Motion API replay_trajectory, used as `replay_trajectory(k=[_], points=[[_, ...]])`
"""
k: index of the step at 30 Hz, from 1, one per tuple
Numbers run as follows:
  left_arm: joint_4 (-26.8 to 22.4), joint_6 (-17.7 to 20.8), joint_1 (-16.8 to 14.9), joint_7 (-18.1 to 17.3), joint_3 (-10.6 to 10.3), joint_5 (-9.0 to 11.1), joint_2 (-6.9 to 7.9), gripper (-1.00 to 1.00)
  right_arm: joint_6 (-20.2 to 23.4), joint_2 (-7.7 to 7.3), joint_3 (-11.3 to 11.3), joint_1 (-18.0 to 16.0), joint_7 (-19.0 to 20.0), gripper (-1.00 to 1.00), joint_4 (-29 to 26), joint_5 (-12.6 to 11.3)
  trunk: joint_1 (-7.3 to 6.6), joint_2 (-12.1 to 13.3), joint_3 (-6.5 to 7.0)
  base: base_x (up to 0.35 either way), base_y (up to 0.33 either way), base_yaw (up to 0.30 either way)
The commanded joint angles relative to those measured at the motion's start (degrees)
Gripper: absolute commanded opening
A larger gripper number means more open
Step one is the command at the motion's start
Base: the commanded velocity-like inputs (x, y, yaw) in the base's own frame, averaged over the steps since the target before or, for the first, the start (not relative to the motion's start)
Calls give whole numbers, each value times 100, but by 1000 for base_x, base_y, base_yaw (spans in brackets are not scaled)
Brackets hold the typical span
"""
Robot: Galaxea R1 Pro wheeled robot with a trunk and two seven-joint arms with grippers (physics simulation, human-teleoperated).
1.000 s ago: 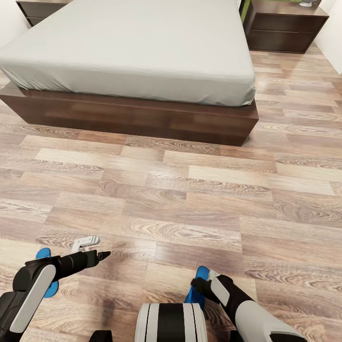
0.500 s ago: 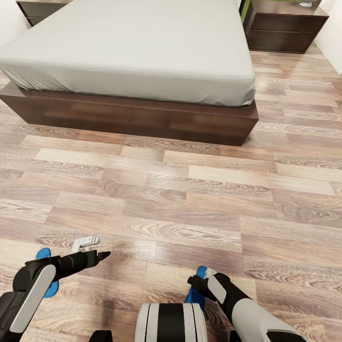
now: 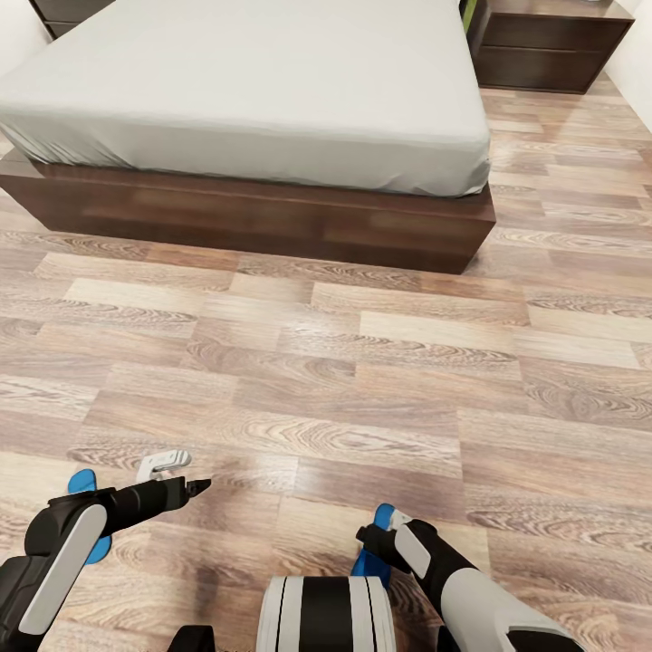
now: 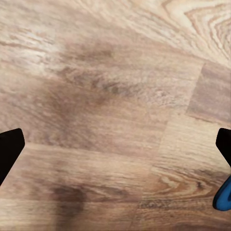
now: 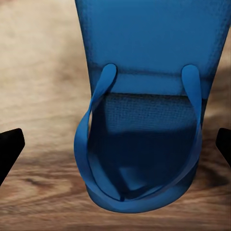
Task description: In the bedroom, move the book from the bed onto either nightstand, and place the two sandals side by side next to the bed.
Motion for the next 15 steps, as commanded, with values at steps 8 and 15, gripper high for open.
replay_trajectory(k=[8,15], points=[[-3,27,-2,-18,5,-6,1,100,29,-8,-48,0,-38,100,-19,-14,-1,-1,-3,0,0,0],[-3,27,-2,-18,9,-6,1,100,29,-16,-53,-4,-39,100,-20,-13,-1,-1,-3,0,0,0]])
